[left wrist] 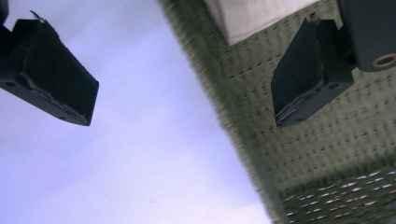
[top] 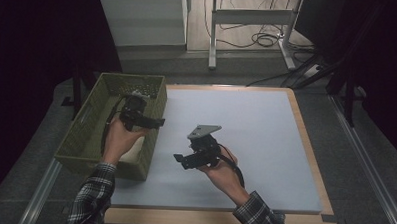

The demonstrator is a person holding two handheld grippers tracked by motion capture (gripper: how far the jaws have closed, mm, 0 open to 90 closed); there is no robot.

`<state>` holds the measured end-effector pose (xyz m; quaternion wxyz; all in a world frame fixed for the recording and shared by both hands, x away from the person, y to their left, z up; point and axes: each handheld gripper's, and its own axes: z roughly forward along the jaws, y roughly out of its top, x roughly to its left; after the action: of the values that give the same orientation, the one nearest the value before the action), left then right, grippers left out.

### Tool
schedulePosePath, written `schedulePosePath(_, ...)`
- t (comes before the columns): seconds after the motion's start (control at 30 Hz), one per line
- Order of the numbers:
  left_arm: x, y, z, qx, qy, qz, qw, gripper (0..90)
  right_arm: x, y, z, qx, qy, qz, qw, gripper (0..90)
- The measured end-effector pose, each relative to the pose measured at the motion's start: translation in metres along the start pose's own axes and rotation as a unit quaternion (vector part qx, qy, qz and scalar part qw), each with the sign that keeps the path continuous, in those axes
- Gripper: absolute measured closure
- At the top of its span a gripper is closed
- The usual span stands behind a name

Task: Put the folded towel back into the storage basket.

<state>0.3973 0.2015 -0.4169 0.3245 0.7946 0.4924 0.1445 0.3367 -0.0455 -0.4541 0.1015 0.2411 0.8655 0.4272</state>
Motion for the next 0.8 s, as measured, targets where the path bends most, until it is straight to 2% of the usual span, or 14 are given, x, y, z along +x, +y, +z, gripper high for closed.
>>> schedulePosePath(0.17, -0.009, 0.005, 0.005, -0.003, -0.002, 0.007, 1.0000, 7.4, -0.005, -0.008, -0.006, 0.007, -0.007, -0.005, 0.9999, 17.4)
schedulePosePath(0.43, -0.026, 0.014, 0.014, -0.009, -0.010, 0.018, 0.9998, 6.7, -0.016, -0.024, -0.021, 0.011, -0.013, 0.001, 0.9999, 14.1)
schedulePosePath(0.6, -0.045, 0.017, 0.028, -0.012, -0.022, 0.028, 0.9993, 5.2, -0.028, -0.036, -0.032, 0.013, -0.018, 0.011, 0.9997, 12.5)
schedulePosePath(0.63, -0.045, 0.017, 0.028, -0.012, -0.022, 0.028, 0.9993, 5.1, -0.029, -0.038, -0.034, 0.014, -0.019, 0.012, 0.9997, 12.3)
schedulePosePath(0.67, -0.051, 0.017, 0.032, -0.013, -0.027, 0.035, 0.9989, 4.8, -0.032, -0.041, -0.037, 0.015, -0.020, 0.013, 0.9996, 12.1)
schedulePosePath(0.7, -0.051, 0.017, 0.032, -0.013, -0.027, 0.035, 0.9989, 4.5, -0.032, -0.041, -0.037, 0.015, -0.020, 0.013, 0.9996, 12.1)
schedulePosePath(0.73, -0.059, 0.017, 0.036, -0.012, -0.034, 0.040, 0.9985, 4.3, -0.035, -0.045, -0.041, 0.016, -0.023, 0.014, 0.9995, 11.6)
schedulePosePath(0.77, -0.059, 0.017, 0.036, -0.012, -0.034, 0.040, 0.9985, 4.2, -0.035, -0.045, -0.041, 0.016, -0.023, 0.014, 0.9995, 11.6)
schedulePosePath(0.8, -0.065, 0.016, 0.040, -0.014, -0.040, 0.042, 0.9982, 4.2, -0.039, -0.050, -0.046, 0.018, -0.026, 0.016, 0.9994, 10.9)
